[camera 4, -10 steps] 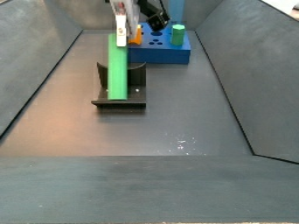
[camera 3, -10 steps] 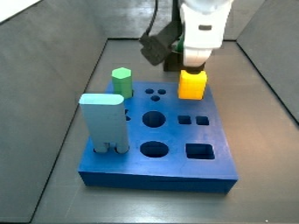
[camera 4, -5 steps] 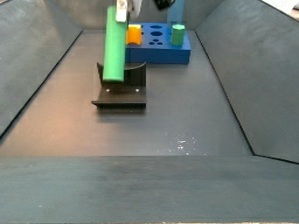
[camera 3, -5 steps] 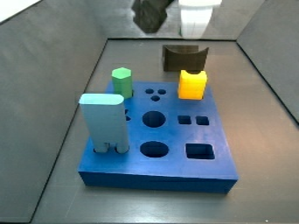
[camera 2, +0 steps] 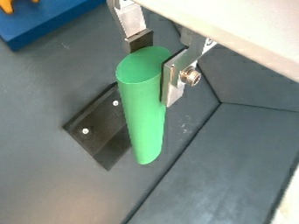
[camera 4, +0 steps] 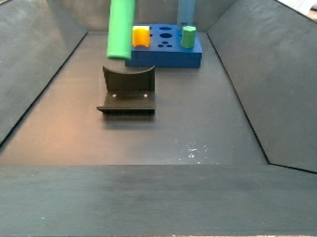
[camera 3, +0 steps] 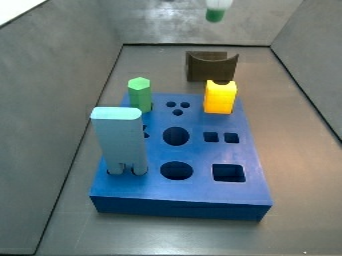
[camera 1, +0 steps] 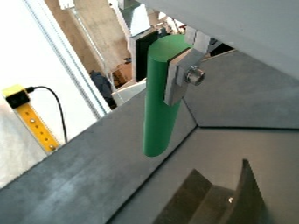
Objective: Pick up the oval object. Move up. Place the oval object on the fixture. Regrasp the oval object. Move to above the board. Insert the oval object.
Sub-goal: Move to above the board.
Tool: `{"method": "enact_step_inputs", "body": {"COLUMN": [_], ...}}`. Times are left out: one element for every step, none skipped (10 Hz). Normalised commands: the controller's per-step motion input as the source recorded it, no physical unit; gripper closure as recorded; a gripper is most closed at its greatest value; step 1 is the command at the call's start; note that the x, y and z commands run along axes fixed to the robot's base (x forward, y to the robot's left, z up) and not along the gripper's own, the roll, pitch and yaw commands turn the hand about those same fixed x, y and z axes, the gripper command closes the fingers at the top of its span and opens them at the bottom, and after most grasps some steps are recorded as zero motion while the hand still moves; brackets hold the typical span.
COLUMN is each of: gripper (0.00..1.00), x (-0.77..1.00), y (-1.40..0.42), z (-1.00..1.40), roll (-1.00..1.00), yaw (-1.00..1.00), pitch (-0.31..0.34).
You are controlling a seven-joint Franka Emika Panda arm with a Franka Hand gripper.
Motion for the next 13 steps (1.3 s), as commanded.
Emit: {"method": "enact_step_inputs", "body": {"gripper": [1.0, 1.0, 1.0, 1.0, 1.0, 1.0, 1.0, 1.0, 1.0, 1.0, 1.0, 1.0, 1.0], "x": [-0.09, -0.07, -0.06, -0.03, -0.01, 0.01, -0.43, -0.43, -0.41, -0.4, -0.39, -0.37, -0.35], "y": [0.03, 0.02, 0.02, 0.01, 0.0, -0.01, -1.0, -1.0, -1.0, -1.0, -1.0, -1.0, -1.0], "z": [1.0, 0.92, 0.81, 0.61, 0.46, 0.26, 0.13, 0.11, 0.11, 0.1, 0.11, 0.11, 0.11], "roll": [-0.09, -0.07, -0.07, -0.07, -0.07, -0.07, -0.45, -0.44, -0.43, -0.43, -0.41, -0.4, -0.39], "yaw": [0.01, 0.03, 0.03, 0.05, 0.05, 0.06, 1.0, 1.0, 1.0, 1.0, 1.0, 1.0, 1.0], "pitch": [0.14, 0.136, 0.135, 0.13, 0.131, 0.142, 0.114, 0.106, 0.083, 0.06, 0.029, 0.009, -0.017]}}
